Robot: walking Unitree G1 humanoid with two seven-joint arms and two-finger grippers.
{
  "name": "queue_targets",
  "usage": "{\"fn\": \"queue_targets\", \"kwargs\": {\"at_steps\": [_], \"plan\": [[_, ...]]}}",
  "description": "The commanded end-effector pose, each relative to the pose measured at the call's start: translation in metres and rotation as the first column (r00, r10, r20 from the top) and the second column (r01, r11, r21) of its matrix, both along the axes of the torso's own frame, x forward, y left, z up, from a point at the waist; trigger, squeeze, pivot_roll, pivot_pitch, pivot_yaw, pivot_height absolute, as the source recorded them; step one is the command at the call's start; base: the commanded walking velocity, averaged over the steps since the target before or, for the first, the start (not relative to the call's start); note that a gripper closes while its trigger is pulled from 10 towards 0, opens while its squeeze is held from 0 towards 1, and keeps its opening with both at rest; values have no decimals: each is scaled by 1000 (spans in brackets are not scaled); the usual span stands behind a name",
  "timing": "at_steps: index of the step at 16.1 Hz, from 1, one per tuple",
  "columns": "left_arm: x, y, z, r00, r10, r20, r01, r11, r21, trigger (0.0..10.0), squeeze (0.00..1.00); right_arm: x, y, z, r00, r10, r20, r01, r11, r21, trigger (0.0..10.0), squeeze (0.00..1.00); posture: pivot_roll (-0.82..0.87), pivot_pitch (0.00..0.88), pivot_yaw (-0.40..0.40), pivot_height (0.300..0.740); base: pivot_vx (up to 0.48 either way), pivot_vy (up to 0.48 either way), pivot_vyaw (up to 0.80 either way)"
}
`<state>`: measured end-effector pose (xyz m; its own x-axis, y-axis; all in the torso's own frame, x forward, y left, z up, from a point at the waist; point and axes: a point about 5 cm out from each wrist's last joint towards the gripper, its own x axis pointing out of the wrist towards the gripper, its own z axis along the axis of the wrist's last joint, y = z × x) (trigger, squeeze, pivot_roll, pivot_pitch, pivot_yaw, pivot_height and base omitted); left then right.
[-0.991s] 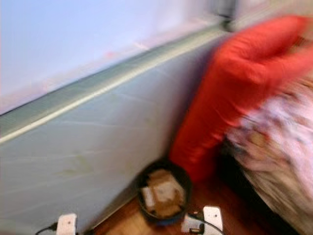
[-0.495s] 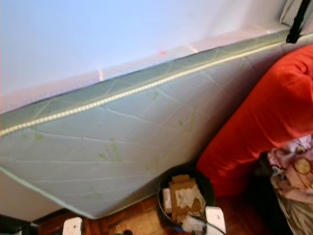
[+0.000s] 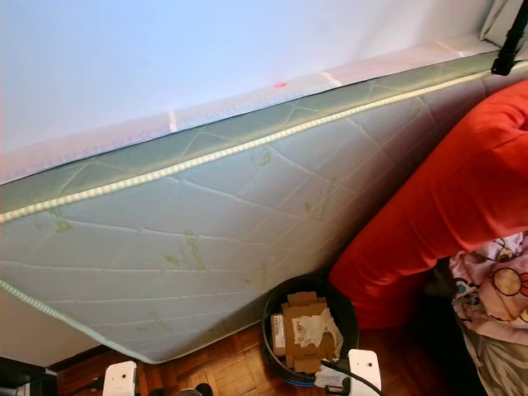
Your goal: Clean up the room
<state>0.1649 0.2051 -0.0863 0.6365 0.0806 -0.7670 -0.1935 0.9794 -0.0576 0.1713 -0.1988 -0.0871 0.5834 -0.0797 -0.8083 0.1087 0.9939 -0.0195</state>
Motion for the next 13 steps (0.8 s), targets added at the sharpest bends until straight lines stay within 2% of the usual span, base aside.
{"fn": "queue_targets", "kwargs": {"at_steps": [1, 2, 5, 9, 13], "plan": [[-14, 1, -6, 998, 4, -56, -5, 1000, -8, 10000, 0, -9, -1, -4, 1000, -7, -29, 7, 1000, 1, 10000, 0, 39, 157, -54, 740, 0, 0, 0], [-14, 0, -6, 998, 3, -58, -3, 1000, -6, 10000, 0, -8, -1, -4, 1000, -1, -29, 1, 1000, -1, 10000, 0, 38, 157, -54, 740, 0, 0, 0], [-12, -2, -6, 999, 0, -55, -1, 1000, -10, 10000, 0, -8, -1, -4, 1000, -1, -28, 1, 1000, 1, 10000, 0, 39, 158, -55, 740, 0, 0, 735], [-14, -10, -8, 998, -2, -57, 1, 1000, -17, 10000, 0, -8, -1, -4, 1000, -10, -26, 10, 1000, 5, 10000, 0, 40, 158, -57, 740, 0, 0, 0], [-15, -7, -8, 998, 0, -55, -1, 1000, -16, 10000, 0, -9, -1, -4, 1000, -15, -25, 15, 1000, 4, 10000, 0, 39, 158, -57, 740, 0, 0, 0]]}}
